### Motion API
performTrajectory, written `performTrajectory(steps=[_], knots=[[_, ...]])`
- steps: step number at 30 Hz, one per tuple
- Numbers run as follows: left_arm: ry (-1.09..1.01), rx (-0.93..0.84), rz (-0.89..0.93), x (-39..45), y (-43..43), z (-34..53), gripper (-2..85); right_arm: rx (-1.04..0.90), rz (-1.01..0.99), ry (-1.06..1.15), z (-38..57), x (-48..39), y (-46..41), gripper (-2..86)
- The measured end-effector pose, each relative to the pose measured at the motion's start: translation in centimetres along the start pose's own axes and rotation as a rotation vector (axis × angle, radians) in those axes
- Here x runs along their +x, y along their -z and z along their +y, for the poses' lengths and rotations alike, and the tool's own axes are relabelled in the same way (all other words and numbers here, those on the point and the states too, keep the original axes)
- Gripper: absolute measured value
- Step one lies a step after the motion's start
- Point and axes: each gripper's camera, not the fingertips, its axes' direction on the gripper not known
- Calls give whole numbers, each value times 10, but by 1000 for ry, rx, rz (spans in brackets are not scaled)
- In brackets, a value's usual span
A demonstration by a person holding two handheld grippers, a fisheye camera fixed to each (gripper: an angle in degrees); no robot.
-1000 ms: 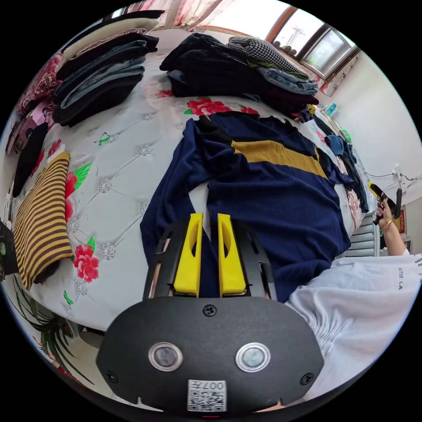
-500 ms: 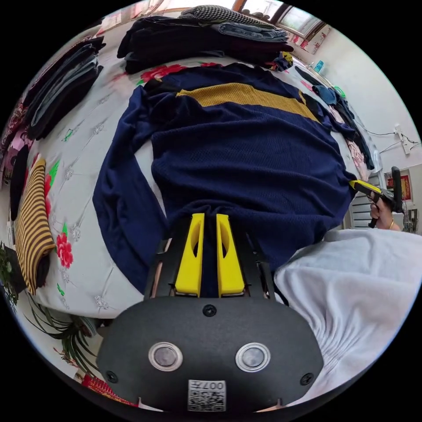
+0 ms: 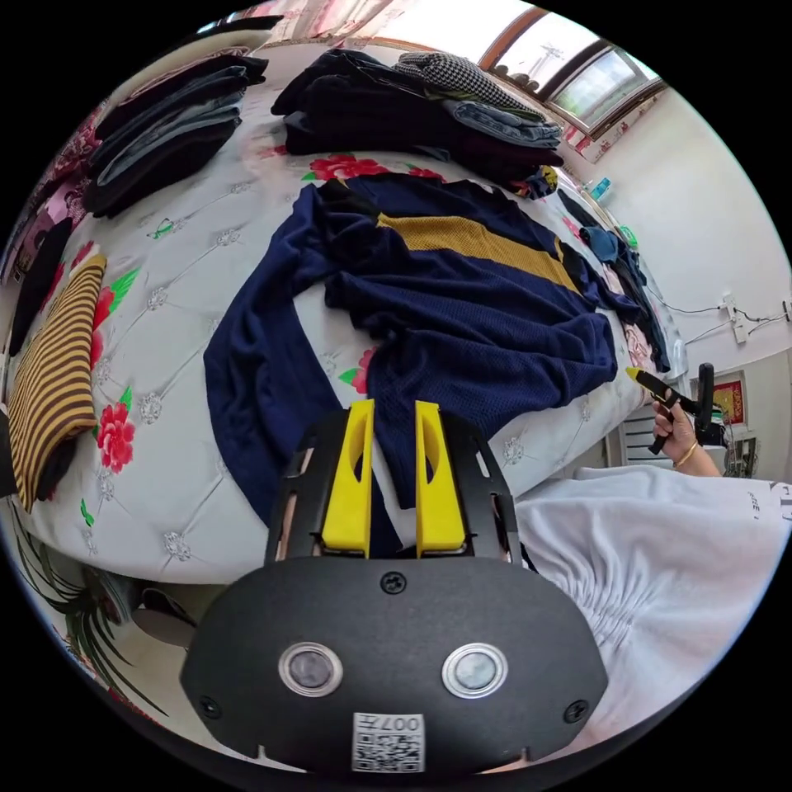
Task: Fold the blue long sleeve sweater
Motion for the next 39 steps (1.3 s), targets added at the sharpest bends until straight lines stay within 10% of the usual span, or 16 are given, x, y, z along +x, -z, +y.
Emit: performTrajectory(steps=[10, 21, 39], knots=[[-242, -128, -208, 61, -23, -10, 5, -120, 60, 141, -7, -37, -18, 13], [22, 170, 237, -44, 141, 41, -8, 113, -275, 149, 11, -1, 155, 9], [185, 47, 300, -50, 113, 34, -7, -68, -173, 114, 11, -49, 45, 60]])
